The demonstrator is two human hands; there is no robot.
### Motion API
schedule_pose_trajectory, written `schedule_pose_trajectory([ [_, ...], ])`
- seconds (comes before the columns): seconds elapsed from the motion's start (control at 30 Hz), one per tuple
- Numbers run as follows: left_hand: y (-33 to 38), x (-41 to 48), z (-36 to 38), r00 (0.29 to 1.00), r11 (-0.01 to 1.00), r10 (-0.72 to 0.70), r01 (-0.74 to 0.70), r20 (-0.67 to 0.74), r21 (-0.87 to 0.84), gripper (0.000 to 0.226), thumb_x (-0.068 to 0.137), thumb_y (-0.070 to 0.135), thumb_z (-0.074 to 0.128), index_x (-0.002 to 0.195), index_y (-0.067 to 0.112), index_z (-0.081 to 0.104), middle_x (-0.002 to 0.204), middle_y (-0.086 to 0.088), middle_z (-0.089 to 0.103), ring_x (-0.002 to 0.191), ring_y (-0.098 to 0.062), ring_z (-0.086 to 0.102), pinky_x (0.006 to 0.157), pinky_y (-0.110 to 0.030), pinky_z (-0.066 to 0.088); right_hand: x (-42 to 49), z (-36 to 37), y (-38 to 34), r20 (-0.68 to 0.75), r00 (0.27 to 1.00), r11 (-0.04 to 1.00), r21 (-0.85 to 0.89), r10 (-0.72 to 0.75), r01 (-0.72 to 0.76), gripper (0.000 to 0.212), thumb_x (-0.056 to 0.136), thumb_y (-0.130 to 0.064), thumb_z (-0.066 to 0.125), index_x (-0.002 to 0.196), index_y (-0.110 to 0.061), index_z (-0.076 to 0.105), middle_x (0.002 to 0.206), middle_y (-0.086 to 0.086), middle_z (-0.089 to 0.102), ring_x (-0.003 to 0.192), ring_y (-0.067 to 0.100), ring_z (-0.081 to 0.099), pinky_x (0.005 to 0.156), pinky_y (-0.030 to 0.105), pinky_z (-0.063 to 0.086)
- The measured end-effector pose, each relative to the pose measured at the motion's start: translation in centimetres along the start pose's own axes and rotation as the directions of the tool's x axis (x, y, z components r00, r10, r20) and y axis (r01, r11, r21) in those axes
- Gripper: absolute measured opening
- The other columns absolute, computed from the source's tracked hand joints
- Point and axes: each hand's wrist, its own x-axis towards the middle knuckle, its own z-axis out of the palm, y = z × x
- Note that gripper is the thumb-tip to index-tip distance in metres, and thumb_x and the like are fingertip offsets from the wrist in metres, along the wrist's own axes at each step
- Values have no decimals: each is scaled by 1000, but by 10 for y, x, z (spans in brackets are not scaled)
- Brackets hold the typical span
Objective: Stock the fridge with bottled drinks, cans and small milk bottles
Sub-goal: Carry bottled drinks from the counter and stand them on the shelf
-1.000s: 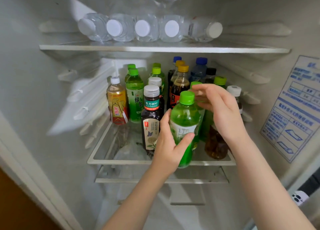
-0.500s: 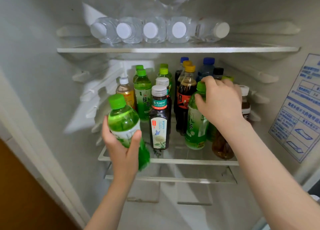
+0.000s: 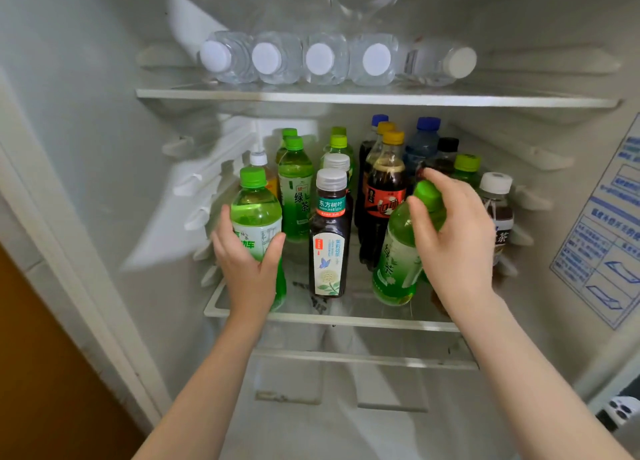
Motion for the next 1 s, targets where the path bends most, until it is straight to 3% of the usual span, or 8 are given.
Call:
schedule_pose_trajectory([
  [0.1,-3,2,-2,1000,999,-24,24,8,-33,83,71,38,66,143,18,29,130,-4,42,118,-15,45,100,-35,42,-2,-8,0,-81,991,977,196,107,-89,34,91,-21,60,123,-11,56,112,-6,60,101,10,59,89,20,46],
  [0.23,-6,4,-6,999,999,-29,30,21,-42,84,71,35,68,143,19,28,131,-6,42,119,-21,48,100,-46,45,10,-19,-15,-50,998,935,353,32,-12,23,88,-28,60,110,-25,56,100,-16,59,91,7,60,83,32,52],
  [0.4,-10,14,-11,1000,999,29,-29,6,30,79,72,31,73,138,11,35,124,-11,47,112,-16,46,93,-7,36,31,-21,-41,111,992,810,586,-66,-12,20,87,-16,63,106,-19,57,98,1,64,88,17,64,81,36,54],
  [0.47,-11,16,-14,999,997,49,-50,23,59,77,73,30,74,137,8,36,124,-12,48,114,-18,45,96,-15,38,36,-15,-52,179,977,767,641,-115,-27,21,86,-14,63,105,-16,58,98,4,65,89,16,65,81,34,54],
  [0.63,-12,23,-19,993,982,107,-99,-43,160,73,71,37,74,131,12,42,122,-5,52,114,-18,49,97,-31,43,45,13,-77,294,929,771,637,-224,-16,20,85,-14,66,105,-15,60,96,-5,66,91,12,66,85,35,54],
  [0.73,-8,23,-18,996,992,60,-51,-70,116,83,73,31,75,141,15,30,140,-3,44,129,-18,44,106,-38,40,51,30,-86,324,915,788,615,-241,-11,20,85,-15,67,102,-21,60,94,-12,65,89,7,65,85,30,53],
  [0.87,-8,19,-22,988,983,146,-139,-55,123,86,77,17,73,144,18,21,146,-5,33,131,-9,36,108,-11,27,57,49,-91,351,907,836,549,-232,1,20,84,-20,68,101,-26,60,93,-16,64,82,24,66,80,41,54],
  [1.0,-6,16,-30,973,965,228,-220,-39,143,72,82,27,62,142,19,24,146,-10,32,133,0,23,105,-2,16,67,66,-98,386,898,826,562,-213,-46,20,84,-15,69,101,-21,61,94,-17,62,88,0,62,84,23,52],
])
